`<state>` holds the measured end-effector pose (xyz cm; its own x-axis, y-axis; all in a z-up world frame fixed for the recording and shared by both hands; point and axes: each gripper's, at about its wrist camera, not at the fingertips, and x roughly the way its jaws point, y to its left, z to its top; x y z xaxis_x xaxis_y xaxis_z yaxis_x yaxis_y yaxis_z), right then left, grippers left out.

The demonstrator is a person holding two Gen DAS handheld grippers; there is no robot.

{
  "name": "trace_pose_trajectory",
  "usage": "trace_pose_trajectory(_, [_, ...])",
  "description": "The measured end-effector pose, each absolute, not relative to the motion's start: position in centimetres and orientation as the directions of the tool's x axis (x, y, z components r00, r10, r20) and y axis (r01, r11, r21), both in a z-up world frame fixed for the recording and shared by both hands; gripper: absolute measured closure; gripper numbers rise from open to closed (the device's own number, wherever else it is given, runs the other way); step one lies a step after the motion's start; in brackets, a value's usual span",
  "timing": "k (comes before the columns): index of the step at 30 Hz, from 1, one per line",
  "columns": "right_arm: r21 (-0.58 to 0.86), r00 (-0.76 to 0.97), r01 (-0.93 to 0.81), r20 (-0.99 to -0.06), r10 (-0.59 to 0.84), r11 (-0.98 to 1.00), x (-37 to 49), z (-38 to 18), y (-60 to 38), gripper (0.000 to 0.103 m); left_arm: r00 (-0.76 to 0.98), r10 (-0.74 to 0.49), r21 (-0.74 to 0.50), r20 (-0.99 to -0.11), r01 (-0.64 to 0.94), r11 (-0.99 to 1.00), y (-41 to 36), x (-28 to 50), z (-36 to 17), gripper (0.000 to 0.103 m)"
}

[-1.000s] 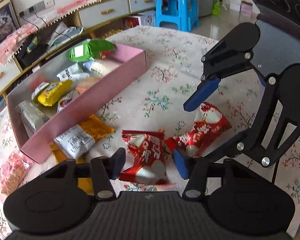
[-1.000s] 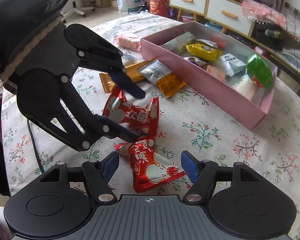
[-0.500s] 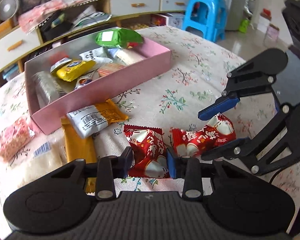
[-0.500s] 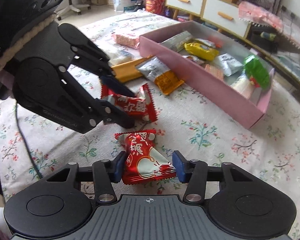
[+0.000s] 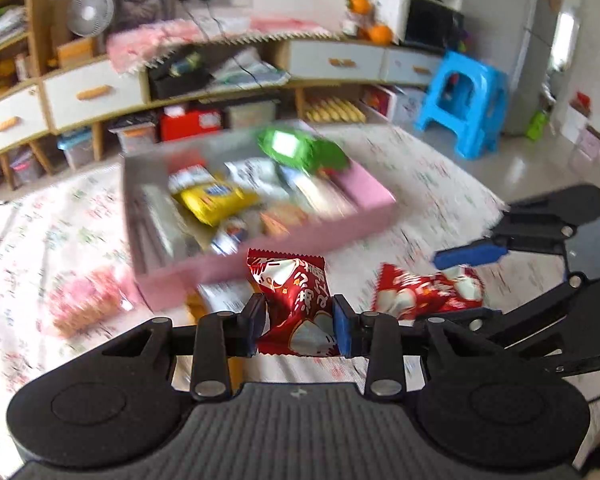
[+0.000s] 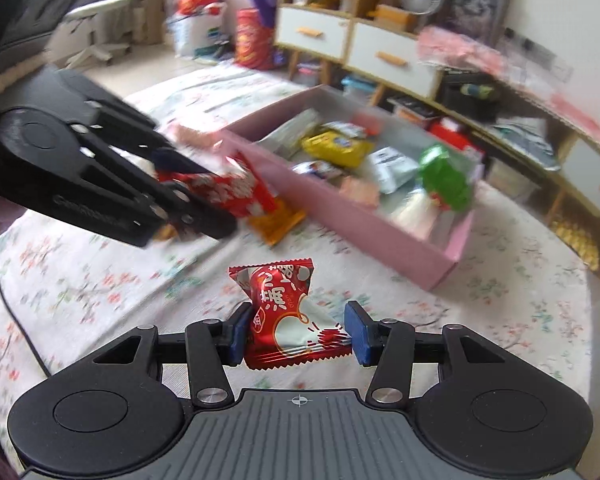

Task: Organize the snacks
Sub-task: 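Carry both candy packets over the pink box and lower them in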

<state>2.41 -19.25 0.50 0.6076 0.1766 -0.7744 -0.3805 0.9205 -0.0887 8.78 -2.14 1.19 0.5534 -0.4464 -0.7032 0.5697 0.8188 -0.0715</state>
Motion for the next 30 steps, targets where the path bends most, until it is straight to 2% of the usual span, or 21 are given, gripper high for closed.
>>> trace_pose_trajectory(5, [-0.026, 0.672, -0.218, -0.729, 0.131, 0.976, 5.3, 2.0, -20.6, 0.055, 0.630, -0.381, -0.025, -0.677, 0.497, 0.867, -2.8, 11.0, 2.3, 0.071])
trace_pose_trajectory(11, [0.158, 0.699, 0.009, -0.707, 0.107, 0.987, 9.5, 1.8, -22.6, 0.055, 0.639, -0.351, -0.052, -0.684, 0.437, 0.898, -3.6, 14.9, 1.6, 0.071])
trace_pose_trajectory(20, [0.282, 0.662, 0.150, -0.740, 0.115, 0.948, 12.8, -0.3, -23.5, 0.055, 0.622, -0.301, -0.060, -0.723, 0.377, 0.924, -3.0, 16.9, -0.6, 0.071])
trace_pose_trajectory(30, [0.318, 0.642, 0.250, -0.761, 0.089, 0.915, 13.7, -2.0, -23.6, 0.055, 0.613, -0.306, -0.074, -0.728, 0.373, 0.925, -3.2, 17.4, -1.5, 0.070])
